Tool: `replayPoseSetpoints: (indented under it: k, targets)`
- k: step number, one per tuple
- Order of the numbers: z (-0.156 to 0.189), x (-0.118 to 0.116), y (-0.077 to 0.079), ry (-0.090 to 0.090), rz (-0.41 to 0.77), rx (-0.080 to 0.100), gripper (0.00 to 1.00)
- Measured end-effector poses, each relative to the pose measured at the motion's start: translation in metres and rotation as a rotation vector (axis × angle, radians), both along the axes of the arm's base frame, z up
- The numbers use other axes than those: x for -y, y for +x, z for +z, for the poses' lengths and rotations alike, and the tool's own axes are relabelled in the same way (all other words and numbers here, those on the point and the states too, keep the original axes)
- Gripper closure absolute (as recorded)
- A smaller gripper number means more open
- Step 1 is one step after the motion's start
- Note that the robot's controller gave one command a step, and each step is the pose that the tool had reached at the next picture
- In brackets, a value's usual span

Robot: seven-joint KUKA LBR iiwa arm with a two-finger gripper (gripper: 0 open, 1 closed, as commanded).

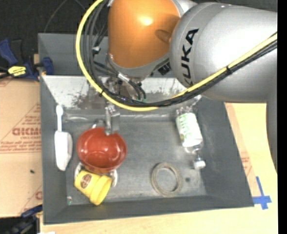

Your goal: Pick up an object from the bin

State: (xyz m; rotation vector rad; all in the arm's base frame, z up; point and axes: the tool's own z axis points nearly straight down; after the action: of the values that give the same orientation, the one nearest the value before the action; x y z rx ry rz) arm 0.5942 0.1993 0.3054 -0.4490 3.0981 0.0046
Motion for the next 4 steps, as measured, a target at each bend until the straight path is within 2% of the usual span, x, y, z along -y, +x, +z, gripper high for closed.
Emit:
replayPoseSetpoints:
  k: [1, 2, 3, 4]
  targets:
    - [-0.09, 0.014, 0.025, -0.004, -0.043, -0.008, 0.0]
    - [-0.087, 0.035, -0.013, 0.008, -0.192, 0.011, 0.0]
    - [-0.131, 0.068, -0.023, -0.004, 0.062, -0.005, 0.0]
    - [-0.134, 0.037, -0.014, 0.01, -0.208, 0.016, 0.0]
